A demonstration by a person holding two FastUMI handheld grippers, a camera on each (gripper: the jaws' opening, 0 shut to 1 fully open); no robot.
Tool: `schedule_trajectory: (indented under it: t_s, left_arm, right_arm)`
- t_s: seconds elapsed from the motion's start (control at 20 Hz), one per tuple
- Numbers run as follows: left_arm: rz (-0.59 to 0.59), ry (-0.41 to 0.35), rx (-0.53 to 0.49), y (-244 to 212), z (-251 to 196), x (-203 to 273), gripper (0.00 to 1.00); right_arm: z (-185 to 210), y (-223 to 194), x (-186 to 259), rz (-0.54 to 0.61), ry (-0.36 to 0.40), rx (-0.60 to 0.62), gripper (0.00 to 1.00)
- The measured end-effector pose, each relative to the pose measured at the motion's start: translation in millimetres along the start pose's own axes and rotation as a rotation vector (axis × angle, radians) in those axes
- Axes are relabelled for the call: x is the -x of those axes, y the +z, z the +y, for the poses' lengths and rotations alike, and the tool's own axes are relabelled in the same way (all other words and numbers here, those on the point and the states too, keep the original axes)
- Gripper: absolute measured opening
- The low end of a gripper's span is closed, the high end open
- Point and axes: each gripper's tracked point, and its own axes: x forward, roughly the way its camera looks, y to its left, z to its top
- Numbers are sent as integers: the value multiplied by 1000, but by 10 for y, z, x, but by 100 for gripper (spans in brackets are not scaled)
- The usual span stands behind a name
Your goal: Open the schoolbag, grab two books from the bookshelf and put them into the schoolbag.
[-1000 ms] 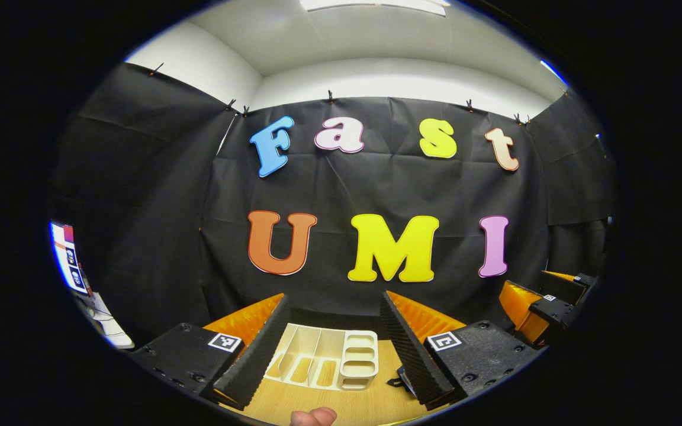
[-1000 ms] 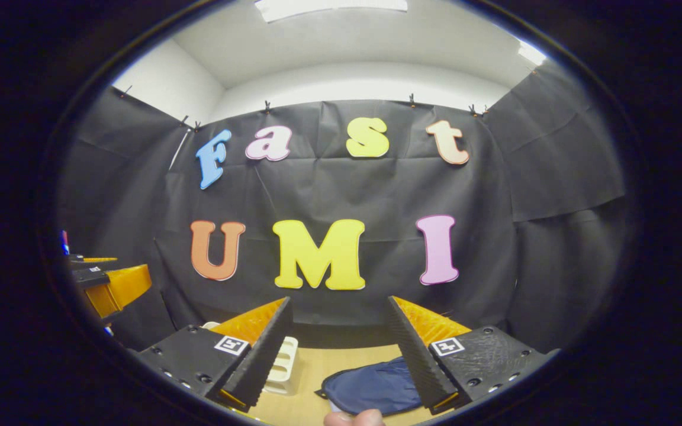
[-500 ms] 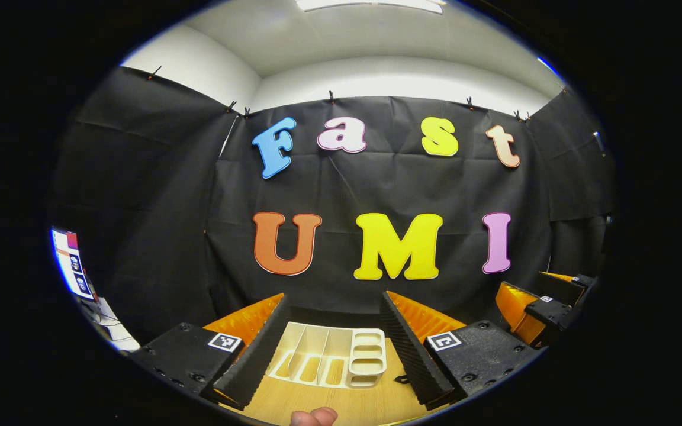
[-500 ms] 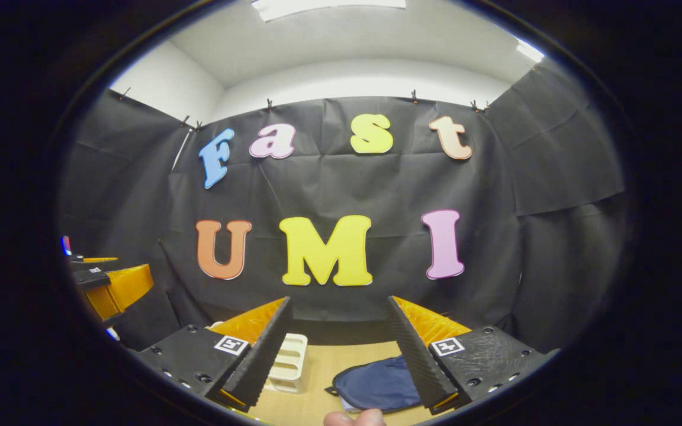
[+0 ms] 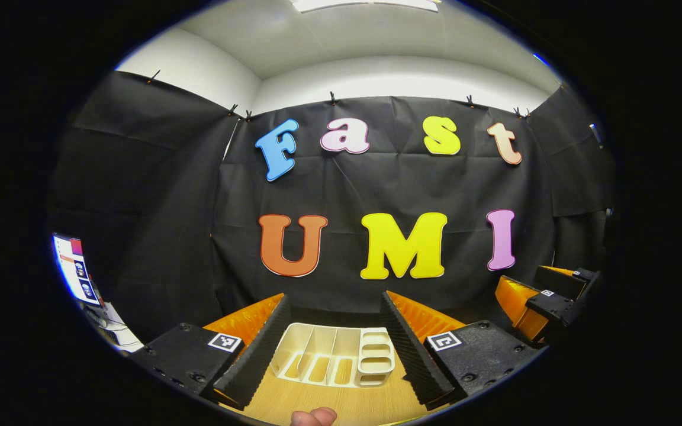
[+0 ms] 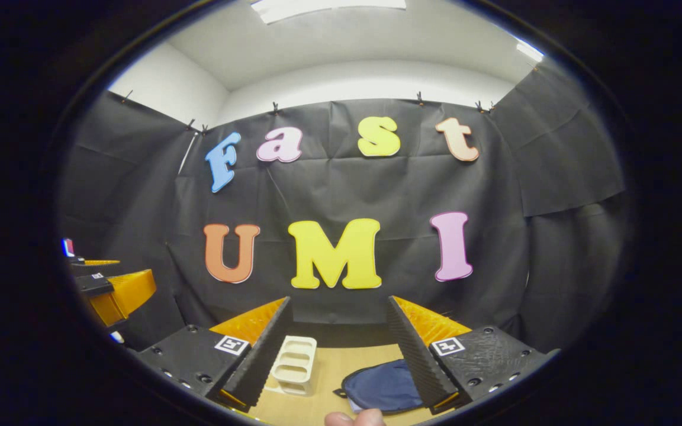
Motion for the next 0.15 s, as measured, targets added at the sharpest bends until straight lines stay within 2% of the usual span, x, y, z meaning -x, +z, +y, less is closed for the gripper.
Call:
schedule_trajectory:
  t_s: [0.15]
  left_arm:
    - [1, -6, 1, 1, -8, -1, 98]
  right_arm:
    - [-15, -23, 3, 9, -3, 0, 98]
